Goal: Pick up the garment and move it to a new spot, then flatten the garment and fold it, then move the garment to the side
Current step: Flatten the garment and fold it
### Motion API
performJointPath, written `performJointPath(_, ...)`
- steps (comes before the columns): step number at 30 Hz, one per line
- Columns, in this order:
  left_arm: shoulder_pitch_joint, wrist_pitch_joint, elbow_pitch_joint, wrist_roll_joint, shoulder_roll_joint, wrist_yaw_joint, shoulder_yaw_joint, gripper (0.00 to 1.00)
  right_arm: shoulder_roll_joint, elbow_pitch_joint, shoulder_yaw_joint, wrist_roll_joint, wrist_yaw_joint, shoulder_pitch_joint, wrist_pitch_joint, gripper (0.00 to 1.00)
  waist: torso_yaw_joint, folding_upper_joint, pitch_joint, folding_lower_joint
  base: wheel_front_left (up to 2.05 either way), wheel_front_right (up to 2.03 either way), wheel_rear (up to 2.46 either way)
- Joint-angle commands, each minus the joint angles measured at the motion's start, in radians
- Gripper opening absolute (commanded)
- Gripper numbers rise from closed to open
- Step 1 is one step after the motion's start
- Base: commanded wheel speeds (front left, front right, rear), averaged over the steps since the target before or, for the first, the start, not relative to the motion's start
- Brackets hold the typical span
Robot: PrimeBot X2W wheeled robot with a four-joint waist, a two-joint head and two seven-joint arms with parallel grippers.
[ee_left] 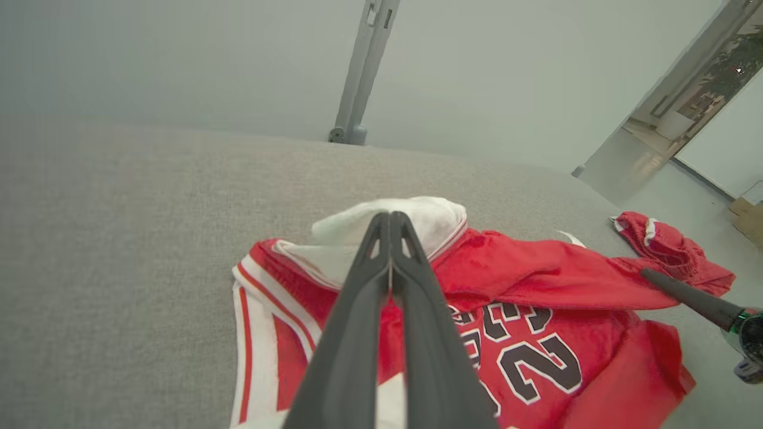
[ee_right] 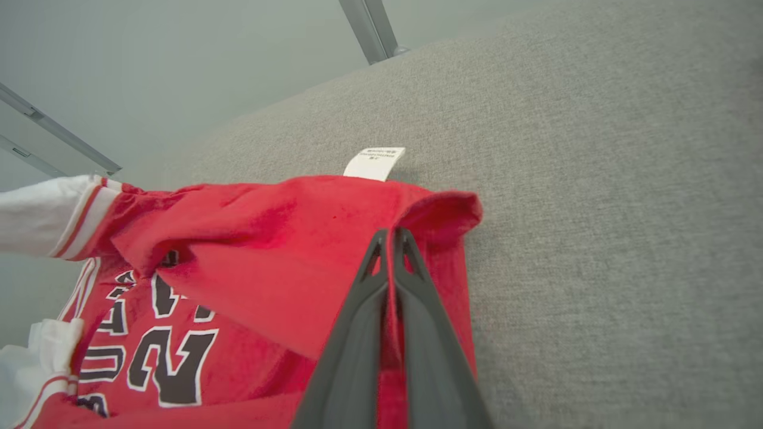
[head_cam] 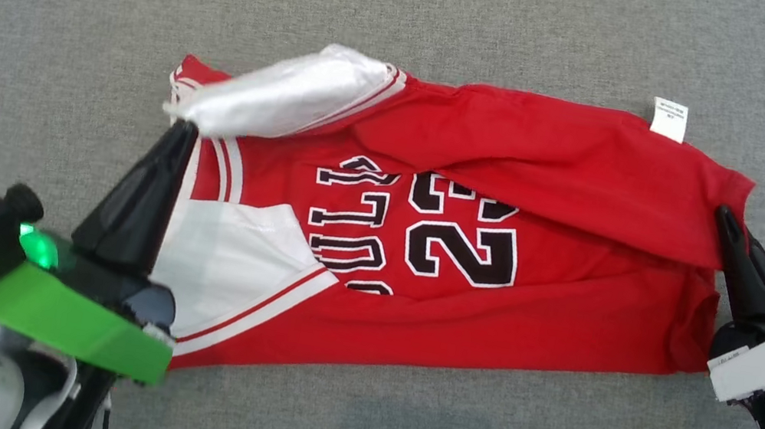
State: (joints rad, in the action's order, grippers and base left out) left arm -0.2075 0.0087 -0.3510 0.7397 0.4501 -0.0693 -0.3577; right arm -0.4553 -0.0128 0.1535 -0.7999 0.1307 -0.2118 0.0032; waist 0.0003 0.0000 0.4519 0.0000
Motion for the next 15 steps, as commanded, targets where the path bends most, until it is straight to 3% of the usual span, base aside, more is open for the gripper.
performJointPath(1, 0.040, 0.000, -0.009, 0.013, -0.002, -0.011, 0.003, 0.00, 0.000, -0.003, -0.006, 0.011, 0.000, 0.014, -0.011, 0.00, -0.001, 0.0000, -0.001, 0.0000, 0.00, 0.00, 0.00)
performJointPath(10, 0.251, 0.010, -0.015, 0.094, -0.003, -0.055, 0.001, 0.00, 0.021, 0.024, -0.040, 0.077, 0.000, 0.089, -0.062, 0.00, 0.015, 0.0000, -0.015, 0.0000, 0.00, 0.00, 0.00)
performJointPath(15, 0.285, 0.011, 0.069, 0.143, -0.029, -0.048, -0.003, 0.00, 0.044, 0.070, -0.048, 0.100, 0.000, 0.107, -0.085, 0.00, 0.018, 0.0000, -0.019, 0.0000, 0.00, 0.00, 0.00)
